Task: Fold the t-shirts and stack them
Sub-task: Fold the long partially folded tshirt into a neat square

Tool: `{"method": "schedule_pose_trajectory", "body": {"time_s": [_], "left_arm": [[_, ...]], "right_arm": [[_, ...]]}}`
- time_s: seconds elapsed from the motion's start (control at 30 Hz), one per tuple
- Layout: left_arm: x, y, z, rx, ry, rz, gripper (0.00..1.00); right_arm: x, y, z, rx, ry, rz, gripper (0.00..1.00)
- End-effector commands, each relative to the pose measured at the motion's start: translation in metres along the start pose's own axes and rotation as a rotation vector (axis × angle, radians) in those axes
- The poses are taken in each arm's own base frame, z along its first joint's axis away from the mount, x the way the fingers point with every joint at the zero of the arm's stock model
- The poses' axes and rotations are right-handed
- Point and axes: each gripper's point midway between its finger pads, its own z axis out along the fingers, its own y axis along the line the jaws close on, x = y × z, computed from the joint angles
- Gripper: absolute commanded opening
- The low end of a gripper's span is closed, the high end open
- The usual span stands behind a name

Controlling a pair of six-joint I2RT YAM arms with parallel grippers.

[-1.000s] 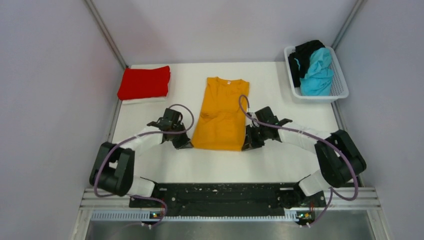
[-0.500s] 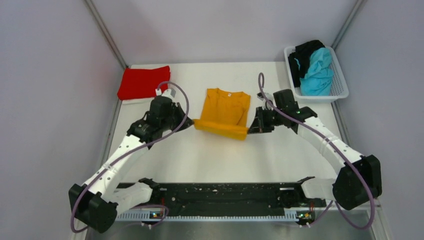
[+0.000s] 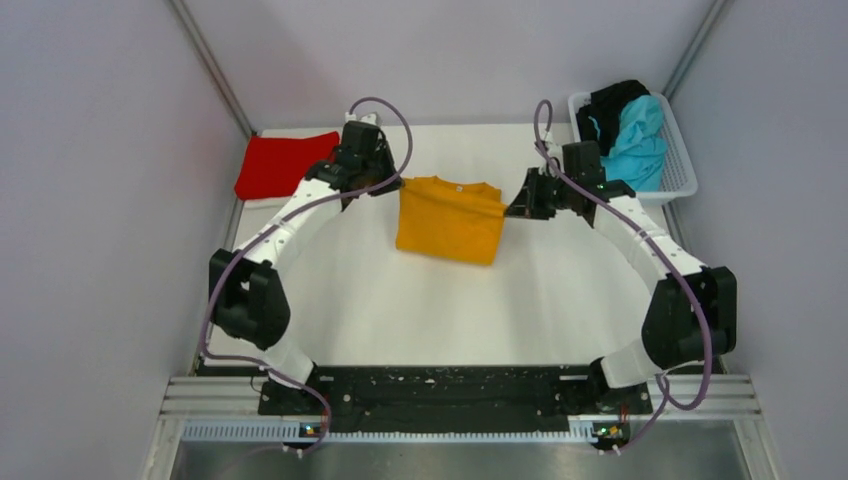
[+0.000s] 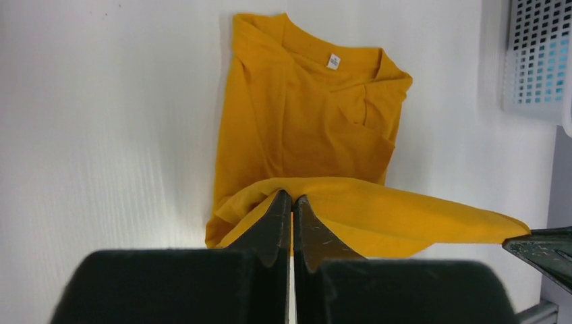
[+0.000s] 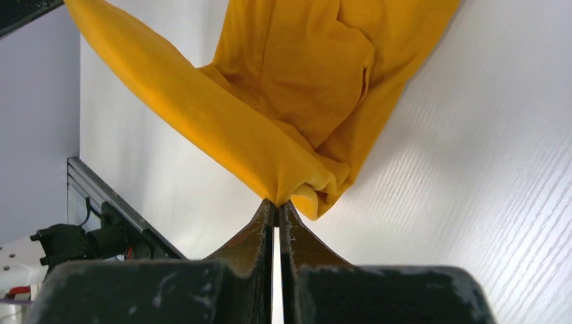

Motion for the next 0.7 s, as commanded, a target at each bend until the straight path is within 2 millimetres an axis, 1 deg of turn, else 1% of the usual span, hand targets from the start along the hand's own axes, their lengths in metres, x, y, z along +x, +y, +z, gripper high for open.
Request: {"method": "schedule_pose_trajectory", "body": {"time_s": [0.0, 0.1, 0.2, 0.23, 0.33, 0.37, 0.47, 0.5, 0.67], "left_arm": [[-0.04, 0.014, 0.015, -0.059, -0.082, 0.019, 0.0], [-0.046, 0.022, 0.034, -0.077, -0.063, 0.009, 0.0], [-0.052, 0.026, 0.052, -0.094, -0.051, 0.011, 0.0], [-0.052, 0.029, 0.061, -0.1, -0.042, 0.013, 0.0], [-0.048, 0.026, 0.08, -0.071, -0.002, 0.014, 0.0], [-0.051, 0.025, 0.084, -0.066, -0.001, 0.014, 0.0], [-0.045, 0.03, 0.103, -0.075, 0.032, 0.014, 0.0], [-0.044, 0.032, 0.109, -0.083, 0.039, 0.012, 0.0], [-0.037, 0.043, 0.128, -0.104, 0.074, 0.01, 0.0]], "right_arm": [[-0.041, -0.003, 0.008, -0.015, -0.077, -0.028, 0.0], [-0.048, -0.017, 0.023, 0.0, -0.059, 0.002, 0.0], [-0.057, -0.033, 0.034, 0.045, -0.062, 0.018, 0.0], [-0.059, -0.037, 0.037, 0.058, -0.063, 0.018, 0.0], [-0.066, -0.049, 0.047, 0.092, -0.064, 0.017, 0.0], [-0.068, -0.054, 0.051, 0.1, -0.061, 0.02, 0.0], [-0.072, -0.068, 0.066, 0.12, -0.058, 0.022, 0.0], [-0.075, -0.069, 0.069, 0.121, -0.062, 0.018, 0.0], [-0.077, -0.09, 0.093, 0.142, -0.04, 0.028, 0.0]]}}
